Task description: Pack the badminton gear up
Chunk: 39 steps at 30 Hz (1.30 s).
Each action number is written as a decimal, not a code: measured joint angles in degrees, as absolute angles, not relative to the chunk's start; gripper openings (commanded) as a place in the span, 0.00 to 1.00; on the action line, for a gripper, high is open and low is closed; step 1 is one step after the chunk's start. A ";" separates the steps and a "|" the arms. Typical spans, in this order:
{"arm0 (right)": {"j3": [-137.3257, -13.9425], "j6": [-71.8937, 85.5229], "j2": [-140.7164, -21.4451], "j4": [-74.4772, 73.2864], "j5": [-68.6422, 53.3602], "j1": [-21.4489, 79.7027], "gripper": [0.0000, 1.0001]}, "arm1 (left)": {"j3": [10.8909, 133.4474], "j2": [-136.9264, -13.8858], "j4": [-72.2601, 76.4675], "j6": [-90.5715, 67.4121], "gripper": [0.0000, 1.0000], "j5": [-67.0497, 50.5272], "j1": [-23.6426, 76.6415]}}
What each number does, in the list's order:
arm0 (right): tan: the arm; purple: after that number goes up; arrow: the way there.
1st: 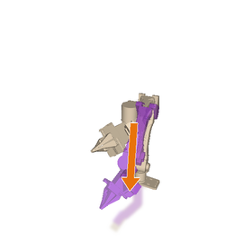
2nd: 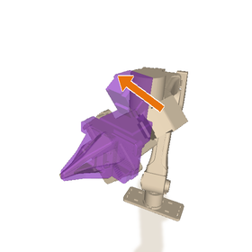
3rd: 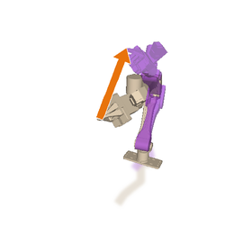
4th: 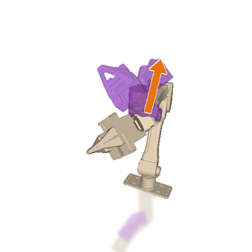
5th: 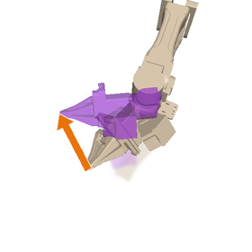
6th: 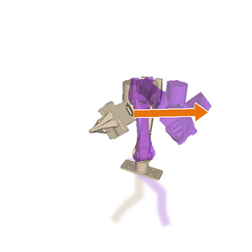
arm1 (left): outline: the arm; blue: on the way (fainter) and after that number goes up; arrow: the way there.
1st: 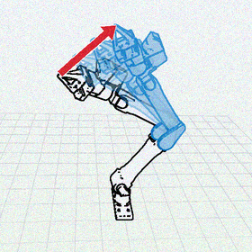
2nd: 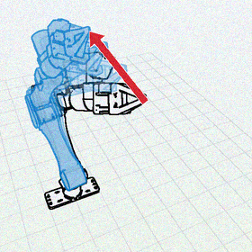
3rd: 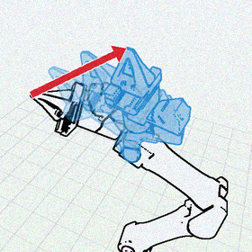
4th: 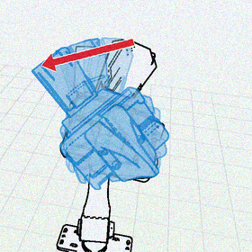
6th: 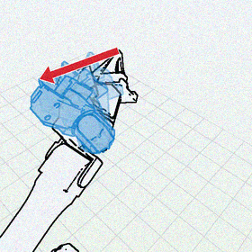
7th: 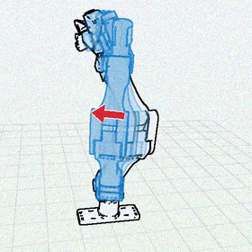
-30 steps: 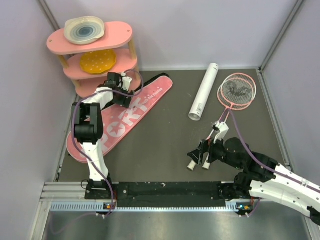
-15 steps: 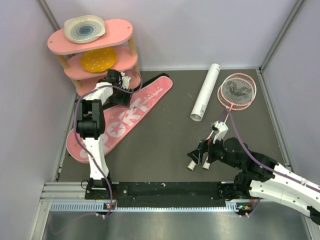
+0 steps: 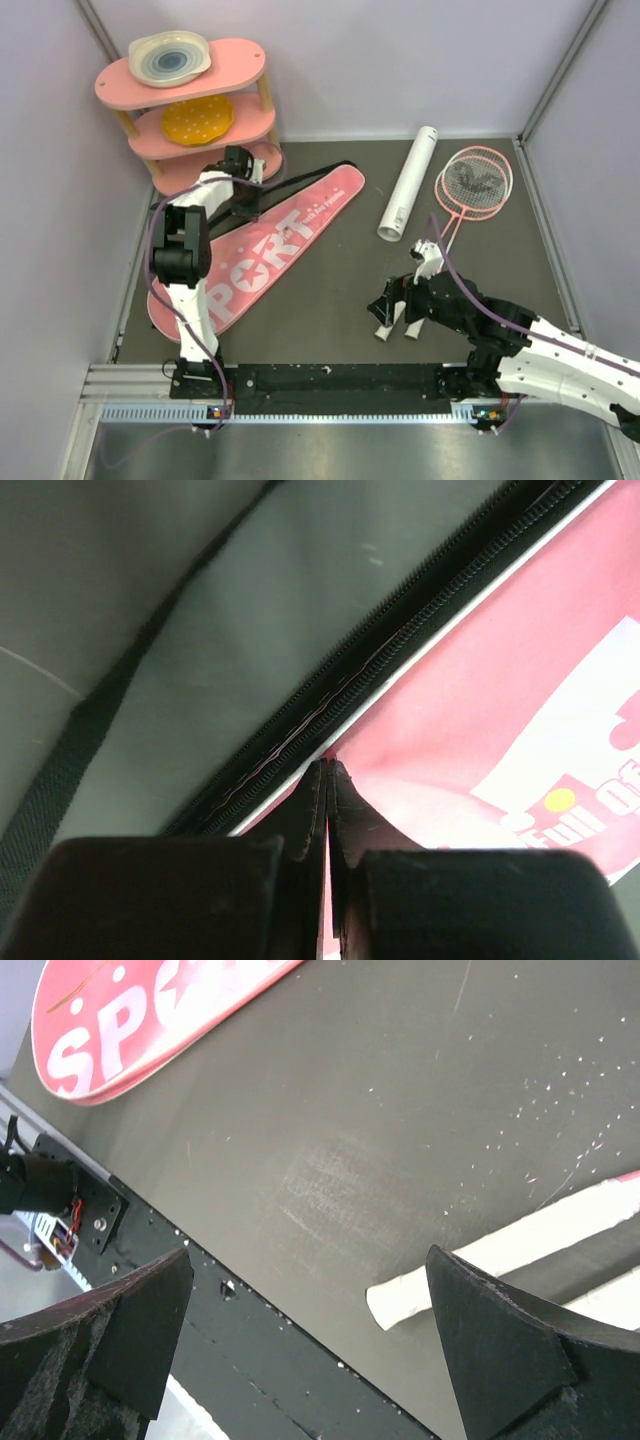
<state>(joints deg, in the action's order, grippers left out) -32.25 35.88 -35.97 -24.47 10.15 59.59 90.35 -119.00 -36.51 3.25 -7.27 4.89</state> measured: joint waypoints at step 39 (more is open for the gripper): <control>-46.74 52.86 -83.46 -0.99 -17.12 45.93 0.96 | 89.03 -117.67 -33.71 -9.50 0.93 -17.91 1.63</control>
